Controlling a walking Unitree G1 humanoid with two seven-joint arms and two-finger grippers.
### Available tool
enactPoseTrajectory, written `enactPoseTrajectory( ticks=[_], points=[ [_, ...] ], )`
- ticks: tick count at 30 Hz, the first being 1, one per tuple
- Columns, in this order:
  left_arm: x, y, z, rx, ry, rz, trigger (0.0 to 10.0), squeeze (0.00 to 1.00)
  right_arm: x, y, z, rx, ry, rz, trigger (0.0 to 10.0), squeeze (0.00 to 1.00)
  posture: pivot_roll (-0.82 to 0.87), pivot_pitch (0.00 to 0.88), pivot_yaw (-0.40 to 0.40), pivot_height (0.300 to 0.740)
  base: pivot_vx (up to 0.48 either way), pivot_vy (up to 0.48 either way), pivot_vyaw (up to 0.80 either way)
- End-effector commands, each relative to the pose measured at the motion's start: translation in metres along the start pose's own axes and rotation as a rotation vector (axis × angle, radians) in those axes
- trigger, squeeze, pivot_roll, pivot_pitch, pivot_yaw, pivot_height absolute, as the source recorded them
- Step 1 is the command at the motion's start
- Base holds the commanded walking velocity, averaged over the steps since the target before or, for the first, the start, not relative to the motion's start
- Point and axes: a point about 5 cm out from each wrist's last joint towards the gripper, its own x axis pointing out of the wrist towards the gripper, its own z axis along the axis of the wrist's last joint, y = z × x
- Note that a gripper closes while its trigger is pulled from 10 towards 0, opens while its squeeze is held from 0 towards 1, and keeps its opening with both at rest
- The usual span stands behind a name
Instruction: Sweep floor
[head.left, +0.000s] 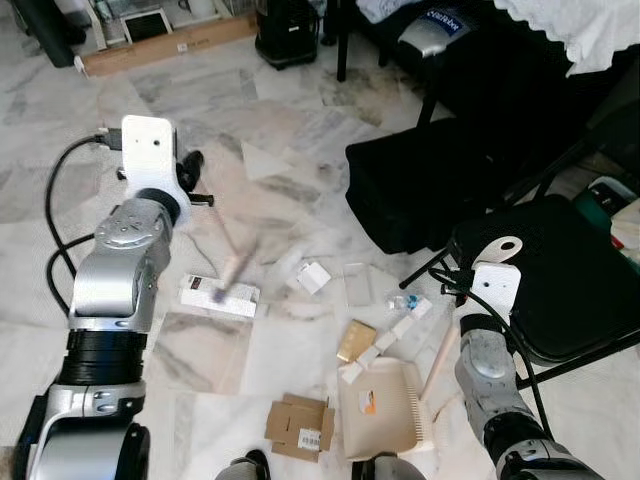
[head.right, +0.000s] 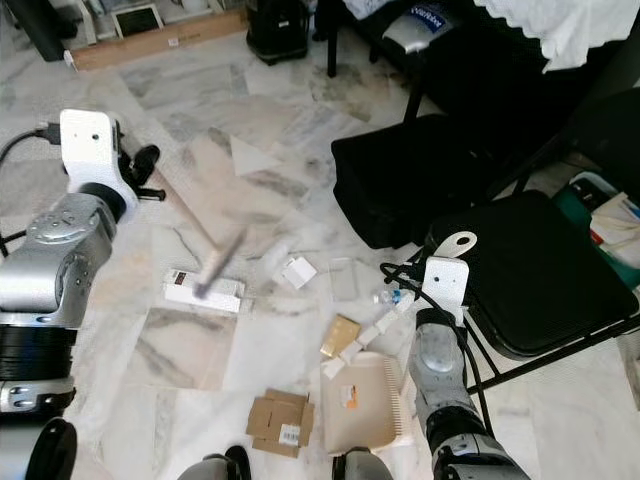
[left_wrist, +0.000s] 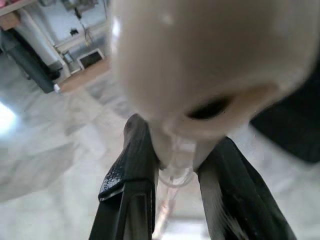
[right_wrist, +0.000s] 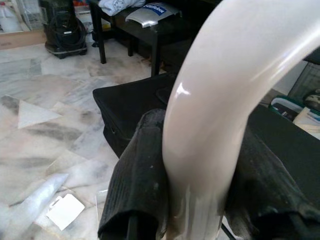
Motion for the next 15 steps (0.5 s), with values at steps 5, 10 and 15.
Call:
enactPoseTrajectory(
  ticks=[5, 10, 15],
  points=[
    [-0.007, -0.005, -0.042, 0.256, 0.205, -0.047, 10.0, 0.00, -0.007, 0.001, -0.011, -0.003, 0.052, 0.013, 10.0, 0.00, 0.06, 0.222, -0.004, 0.740, 0.000, 0.000, 0.00],
    [-0.009, -0.009, -0.052, 0.252, 0.259, -0.081, 10.0, 0.00, -0.007, 0.001, -0.011, -0.004, 0.052, 0.014, 10.0, 0.00, 0.06, 0.227, -0.008, 0.740, 0.000, 0.000, 0.00],
    [-0.014, -0.022, -0.067, 0.162, 0.358, -0.208, 10.0, 0.00, -0.006, 0.001, -0.010, -0.007, 0.052, 0.016, 10.0, 0.00, 0.06, 0.228, -0.008, 0.740, 0.000, 0.000, 0.00]
  ],
)
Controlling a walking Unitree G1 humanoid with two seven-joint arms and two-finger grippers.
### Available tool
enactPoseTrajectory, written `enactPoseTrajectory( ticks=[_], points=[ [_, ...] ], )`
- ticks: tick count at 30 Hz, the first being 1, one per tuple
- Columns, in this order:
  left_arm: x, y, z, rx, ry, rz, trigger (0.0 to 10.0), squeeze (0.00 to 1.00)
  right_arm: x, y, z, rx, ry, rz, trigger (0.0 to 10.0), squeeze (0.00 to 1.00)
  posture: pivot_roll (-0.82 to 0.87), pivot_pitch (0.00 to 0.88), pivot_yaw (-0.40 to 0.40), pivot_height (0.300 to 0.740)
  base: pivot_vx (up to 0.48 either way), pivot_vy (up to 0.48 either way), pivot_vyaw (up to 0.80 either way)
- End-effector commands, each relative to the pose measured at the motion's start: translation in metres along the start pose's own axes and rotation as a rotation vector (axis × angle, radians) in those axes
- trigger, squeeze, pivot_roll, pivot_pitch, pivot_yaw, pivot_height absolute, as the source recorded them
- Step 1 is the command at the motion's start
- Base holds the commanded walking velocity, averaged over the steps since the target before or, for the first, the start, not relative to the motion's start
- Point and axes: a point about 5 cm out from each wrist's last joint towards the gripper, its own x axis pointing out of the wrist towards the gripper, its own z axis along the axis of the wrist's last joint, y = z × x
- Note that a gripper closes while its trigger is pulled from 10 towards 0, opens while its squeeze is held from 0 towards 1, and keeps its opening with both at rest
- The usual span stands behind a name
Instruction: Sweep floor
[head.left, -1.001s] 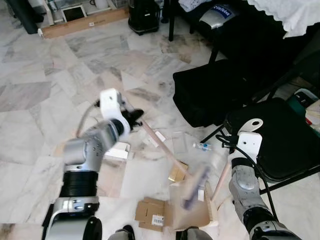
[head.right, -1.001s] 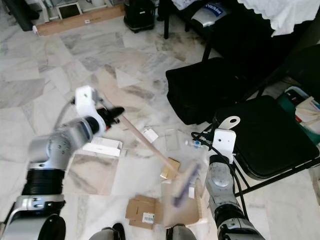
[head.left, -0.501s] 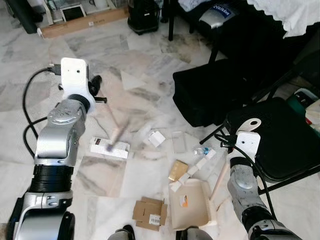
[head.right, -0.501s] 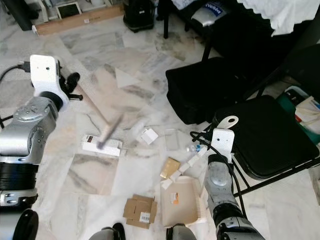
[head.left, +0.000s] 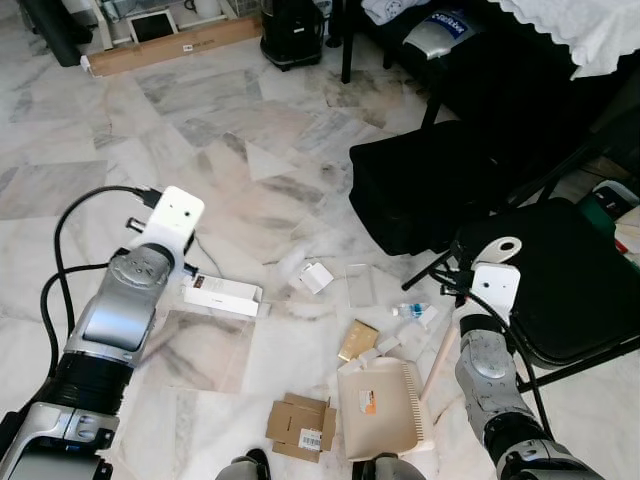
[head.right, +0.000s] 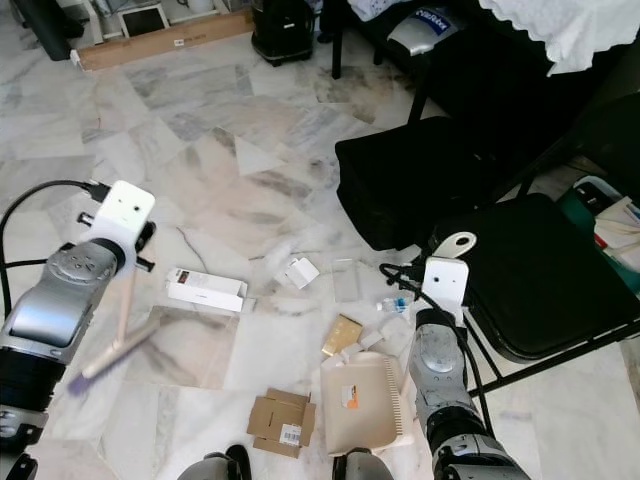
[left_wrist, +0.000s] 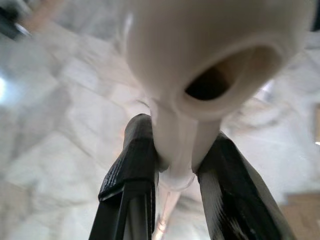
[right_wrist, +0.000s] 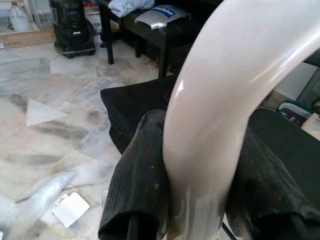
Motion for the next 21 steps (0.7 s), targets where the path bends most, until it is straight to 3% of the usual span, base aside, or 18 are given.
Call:
enactPoseTrajectory(
  ticks=[1, 5, 21],
  points=[
    [0.000, -0.005, -0.001, -0.100, 0.006, -0.062, 10.0, 0.00, -0.006, 0.001, -0.010, -0.003, 0.052, 0.009, 10.0, 0.00, 0.06, 0.228, -0.008, 0.740, 0.000, 0.000, 0.00],
    [0.000, -0.011, 0.001, -0.212, 0.009, -0.136, 10.0, 0.00, -0.006, 0.001, -0.010, -0.004, 0.053, 0.010, 10.0, 0.00, 0.05, 0.230, -0.008, 0.740, 0.000, 0.000, 0.00],
    [-0.006, -0.035, 0.016, -0.406, 0.016, -0.413, 10.0, 0.00, -0.005, 0.000, -0.011, -0.002, 0.062, 0.010, 10.0, 0.00, 0.05, 0.234, -0.002, 0.740, 0.000, 0.000, 0.00]
  ],
)
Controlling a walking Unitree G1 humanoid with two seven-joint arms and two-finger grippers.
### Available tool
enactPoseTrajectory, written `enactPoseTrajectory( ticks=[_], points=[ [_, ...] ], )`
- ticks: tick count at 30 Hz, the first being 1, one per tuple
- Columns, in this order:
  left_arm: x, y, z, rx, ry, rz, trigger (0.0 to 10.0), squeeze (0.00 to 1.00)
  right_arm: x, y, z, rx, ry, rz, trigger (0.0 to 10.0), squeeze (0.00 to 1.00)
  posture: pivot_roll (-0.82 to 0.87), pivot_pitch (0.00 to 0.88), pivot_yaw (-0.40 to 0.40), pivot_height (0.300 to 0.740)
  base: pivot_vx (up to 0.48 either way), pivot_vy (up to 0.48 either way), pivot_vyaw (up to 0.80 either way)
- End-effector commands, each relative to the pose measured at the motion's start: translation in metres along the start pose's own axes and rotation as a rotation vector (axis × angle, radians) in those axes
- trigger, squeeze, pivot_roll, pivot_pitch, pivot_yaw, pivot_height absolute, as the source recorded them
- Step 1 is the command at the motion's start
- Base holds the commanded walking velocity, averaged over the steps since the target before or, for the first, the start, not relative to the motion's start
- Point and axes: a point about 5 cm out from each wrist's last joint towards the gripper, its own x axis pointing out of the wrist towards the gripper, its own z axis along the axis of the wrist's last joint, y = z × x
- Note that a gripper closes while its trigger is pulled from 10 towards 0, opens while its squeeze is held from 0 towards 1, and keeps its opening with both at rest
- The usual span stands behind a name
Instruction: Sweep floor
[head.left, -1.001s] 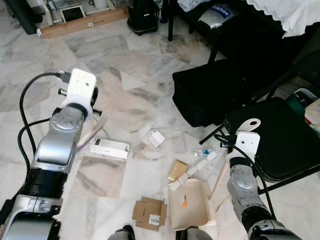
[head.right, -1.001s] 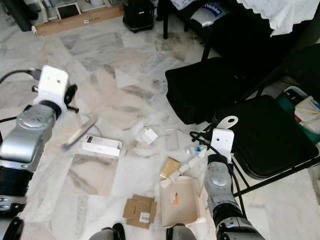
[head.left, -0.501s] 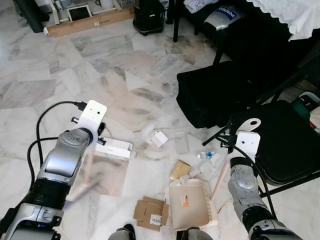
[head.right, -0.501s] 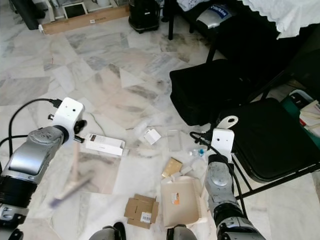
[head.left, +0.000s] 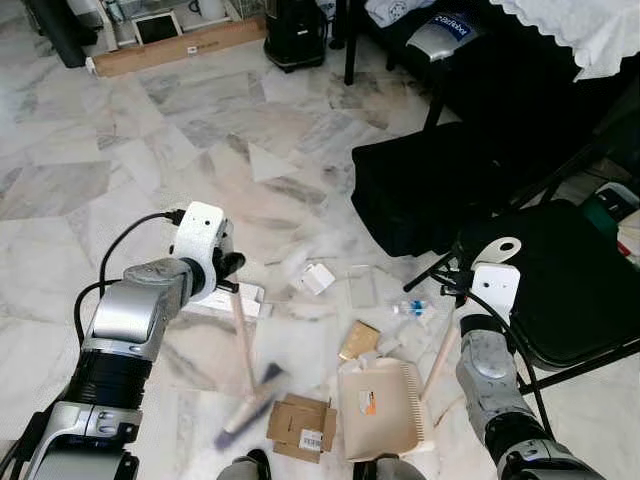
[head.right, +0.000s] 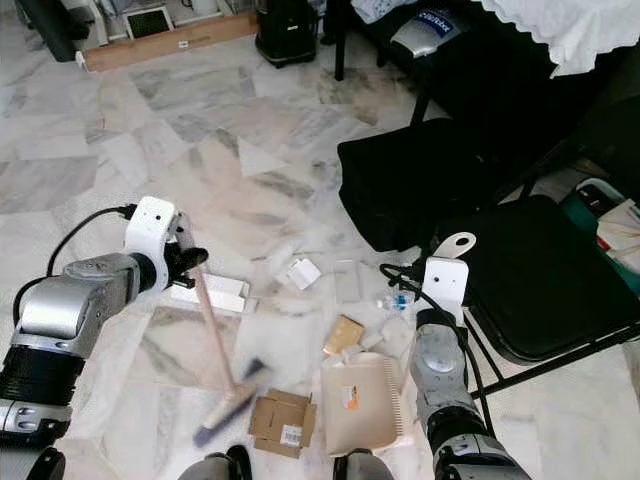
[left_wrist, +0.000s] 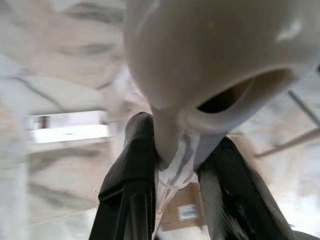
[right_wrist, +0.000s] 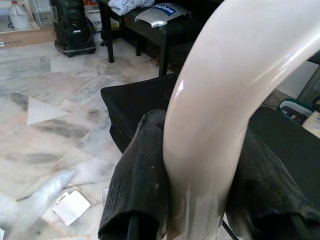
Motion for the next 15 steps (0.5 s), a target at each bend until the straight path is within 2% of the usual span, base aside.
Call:
enactPoseTrajectory(
  ticks=[1, 9, 15],
  points=[
    [-0.002, -0.007, 0.001, -0.053, -0.004, -0.067, 10.0, 0.00, -0.006, 0.001, -0.010, 0.002, 0.052, 0.009, 10.0, 0.00, 0.05, 0.234, -0.002, 0.740, 0.000, 0.000, 0.00],
    [0.000, -0.023, 0.012, -0.155, -0.058, -0.125, 10.0, 0.00, -0.004, 0.003, -0.009, 0.010, 0.054, 0.028, 10.0, 0.00, 0.05, 0.223, -0.003, 0.740, 0.000, 0.000, 0.00],
    [0.004, -0.026, 0.026, -0.205, -0.168, -0.073, 10.0, 0.00, -0.002, 0.006, -0.007, 0.015, 0.049, 0.043, 10.0, 0.00, 0.05, 0.209, -0.006, 0.740, 0.000, 0.000, 0.00]
  ],
)
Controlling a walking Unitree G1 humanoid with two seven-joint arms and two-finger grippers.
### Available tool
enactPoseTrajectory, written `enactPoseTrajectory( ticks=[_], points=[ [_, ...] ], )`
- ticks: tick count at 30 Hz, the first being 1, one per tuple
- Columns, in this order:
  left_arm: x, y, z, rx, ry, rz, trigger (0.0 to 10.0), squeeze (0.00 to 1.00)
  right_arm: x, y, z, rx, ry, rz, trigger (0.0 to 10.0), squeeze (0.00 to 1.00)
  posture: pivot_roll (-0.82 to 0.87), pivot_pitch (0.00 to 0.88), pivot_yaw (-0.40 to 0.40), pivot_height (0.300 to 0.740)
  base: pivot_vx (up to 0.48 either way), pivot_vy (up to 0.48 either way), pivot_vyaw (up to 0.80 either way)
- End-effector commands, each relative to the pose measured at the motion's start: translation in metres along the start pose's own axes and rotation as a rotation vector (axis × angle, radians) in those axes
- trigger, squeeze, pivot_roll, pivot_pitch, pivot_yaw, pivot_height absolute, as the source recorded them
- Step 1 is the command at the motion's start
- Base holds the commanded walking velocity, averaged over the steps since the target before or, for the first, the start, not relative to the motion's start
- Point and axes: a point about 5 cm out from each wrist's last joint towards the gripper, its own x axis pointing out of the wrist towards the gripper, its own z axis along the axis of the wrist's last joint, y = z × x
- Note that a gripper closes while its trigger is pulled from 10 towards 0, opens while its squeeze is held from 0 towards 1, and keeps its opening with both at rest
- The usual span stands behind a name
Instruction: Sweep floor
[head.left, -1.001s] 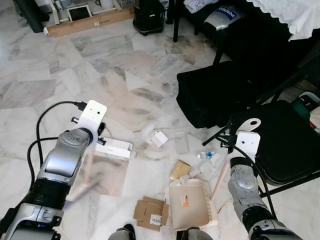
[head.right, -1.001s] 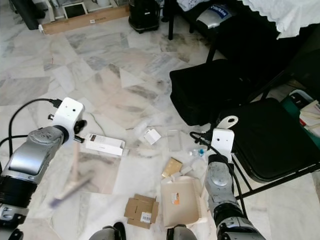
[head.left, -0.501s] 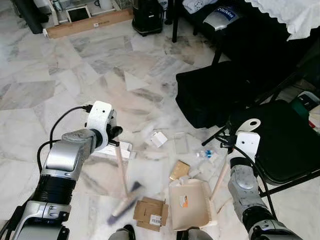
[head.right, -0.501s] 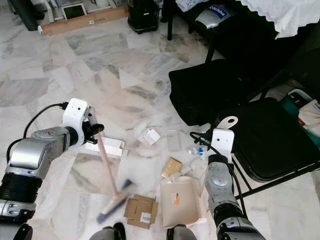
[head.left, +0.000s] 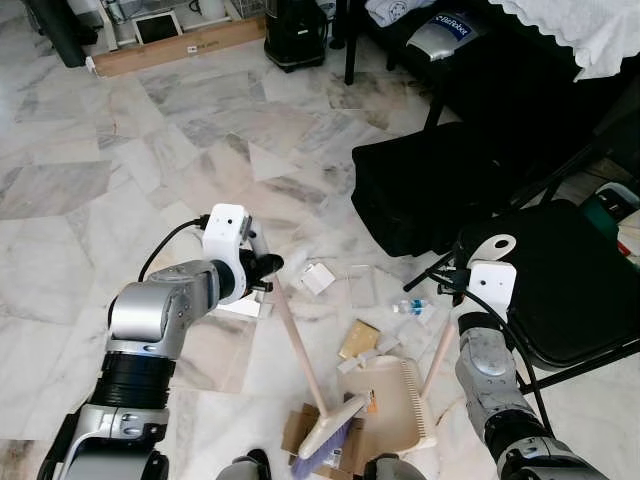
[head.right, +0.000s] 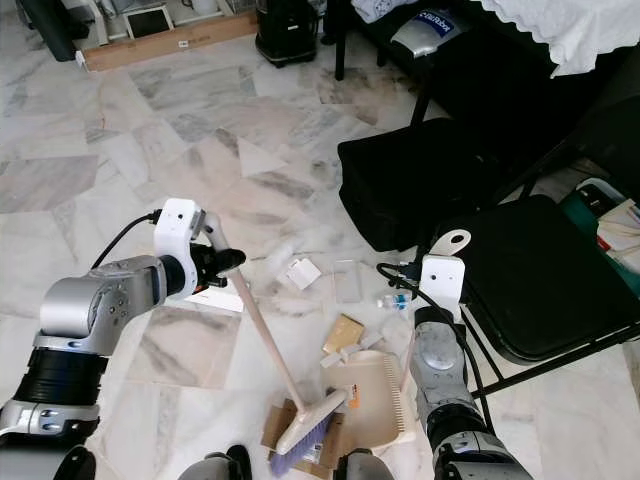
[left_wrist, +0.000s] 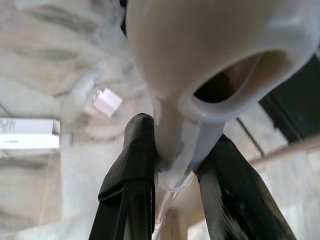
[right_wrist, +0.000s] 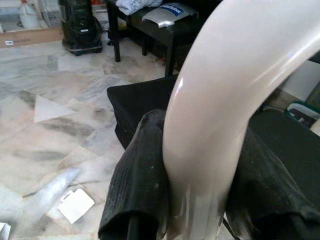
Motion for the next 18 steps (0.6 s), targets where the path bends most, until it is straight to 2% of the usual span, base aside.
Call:
enactPoseTrajectory(
  ticks=[1, 5, 7, 12, 18],
  points=[
    [-0.002, -0.001, 0.018, -0.033, -0.106, 0.008, 10.0, 0.00, -0.004, 0.004, -0.008, 0.013, 0.050, 0.016, 10.0, 0.00, 0.05, 0.204, -0.008, 0.740, 0.000, 0.000, 0.00],
    [-0.003, 0.003, 0.024, -0.063, -0.131, 0.056, 10.0, 0.00, -0.003, 0.004, -0.007, 0.014, 0.047, 0.022, 10.0, 0.00, 0.05, 0.196, -0.011, 0.740, 0.000, 0.000, 0.00],
    [-0.004, 0.007, 0.028, -0.081, -0.174, 0.104, 10.0, 0.00, -0.002, 0.005, -0.007, 0.014, 0.047, 0.039, 10.0, 0.00, 0.05, 0.190, -0.015, 0.740, 0.000, 0.000, 0.00],
    [-0.008, 0.011, 0.039, -0.062, -0.257, 0.160, 10.0, 0.00, -0.002, 0.007, -0.007, 0.011, 0.056, 0.067, 10.0, 0.00, 0.05, 0.181, -0.023, 0.740, 0.000, 0.000, 0.00],
    [-0.014, 0.018, 0.052, 0.080, -0.345, 0.248, 10.0, 0.00, -0.002, 0.010, -0.009, 0.009, 0.066, 0.096, 10.0, 0.00, 0.05, 0.165, -0.030, 0.740, 0.000, 0.000, 0.00]
  ],
)
